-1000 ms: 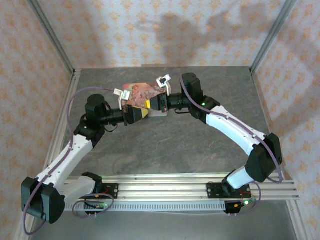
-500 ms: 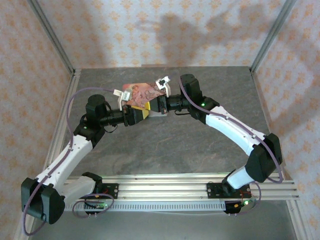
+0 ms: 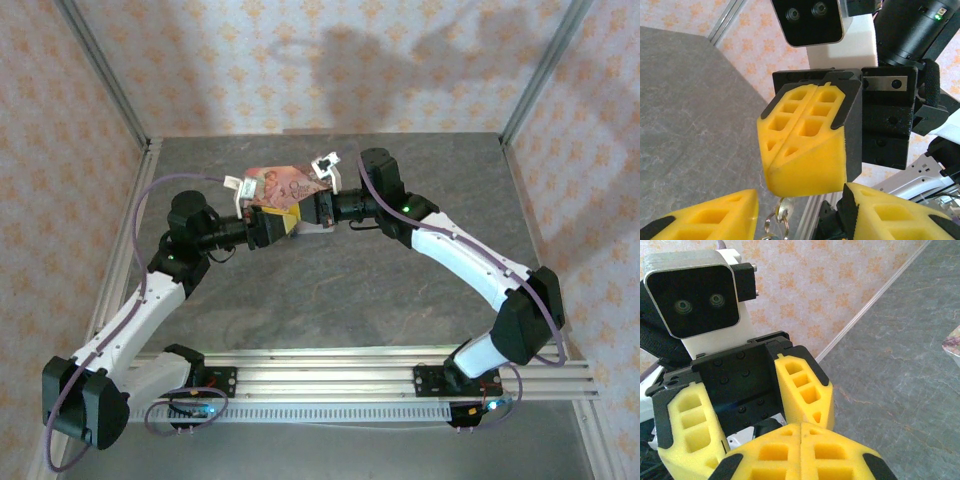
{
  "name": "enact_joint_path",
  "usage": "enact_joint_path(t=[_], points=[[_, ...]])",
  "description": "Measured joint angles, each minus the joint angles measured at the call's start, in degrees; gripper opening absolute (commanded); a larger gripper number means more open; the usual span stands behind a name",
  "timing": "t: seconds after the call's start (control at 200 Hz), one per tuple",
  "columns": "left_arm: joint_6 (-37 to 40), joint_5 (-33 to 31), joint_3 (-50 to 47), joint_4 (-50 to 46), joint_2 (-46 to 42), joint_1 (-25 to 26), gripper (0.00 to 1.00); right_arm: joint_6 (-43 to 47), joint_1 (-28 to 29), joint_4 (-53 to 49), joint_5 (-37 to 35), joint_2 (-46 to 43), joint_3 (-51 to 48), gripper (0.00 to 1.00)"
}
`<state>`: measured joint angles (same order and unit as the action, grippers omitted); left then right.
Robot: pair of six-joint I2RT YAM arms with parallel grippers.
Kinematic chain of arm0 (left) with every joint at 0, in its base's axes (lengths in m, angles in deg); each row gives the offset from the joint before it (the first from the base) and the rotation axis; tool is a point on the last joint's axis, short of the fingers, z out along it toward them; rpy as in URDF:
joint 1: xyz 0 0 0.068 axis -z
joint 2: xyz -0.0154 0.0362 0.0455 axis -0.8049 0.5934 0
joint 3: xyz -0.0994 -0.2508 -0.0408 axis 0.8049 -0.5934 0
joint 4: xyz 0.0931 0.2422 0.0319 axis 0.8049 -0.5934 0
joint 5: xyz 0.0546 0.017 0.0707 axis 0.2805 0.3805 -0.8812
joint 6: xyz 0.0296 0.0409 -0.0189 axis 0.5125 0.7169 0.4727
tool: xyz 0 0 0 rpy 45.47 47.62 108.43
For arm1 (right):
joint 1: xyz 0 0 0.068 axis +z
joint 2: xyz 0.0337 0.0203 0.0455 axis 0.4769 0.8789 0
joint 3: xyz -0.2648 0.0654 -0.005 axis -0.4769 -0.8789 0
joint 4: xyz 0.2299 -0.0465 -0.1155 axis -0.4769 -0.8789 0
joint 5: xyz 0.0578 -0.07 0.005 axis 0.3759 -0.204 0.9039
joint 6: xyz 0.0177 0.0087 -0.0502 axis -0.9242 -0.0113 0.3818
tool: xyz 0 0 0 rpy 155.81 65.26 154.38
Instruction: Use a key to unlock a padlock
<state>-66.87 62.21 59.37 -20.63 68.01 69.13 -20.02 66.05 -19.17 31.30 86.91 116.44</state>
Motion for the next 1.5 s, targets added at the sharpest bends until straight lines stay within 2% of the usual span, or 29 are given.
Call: enact_joint_path(t=[0.245,0.676,0.811,1.046,1.496], points=[[-0.15,0.0,-0.44,0.74,0.66,0.98,0.46,-0.83,0.0,0.61,-0.04,0.0,0.0,0.0],[0.48,-0.35,-1.05,1.14,0.79,0.94,0.15,-0.85,0.02,0.98,-0.74,-0.04,-0.02,0.0],[0.48,-0.44,-1.07,0.63,0.9,0.94,0.15,-0.85,0.02,0.98,-0.68,-0.07,-0.02,0.0],[0.87,-0.42,-1.07,-0.59,0.87,0.94,0.22,-0.83,0.02,1.01,-0.98,-0.07,-0.17,0.0],[0.92,-0.39,-1.09,-1.75,-0.09,0.57,0.23,-0.59,0.02,0.96,-1.11,-0.15,-0.24,0.0]])
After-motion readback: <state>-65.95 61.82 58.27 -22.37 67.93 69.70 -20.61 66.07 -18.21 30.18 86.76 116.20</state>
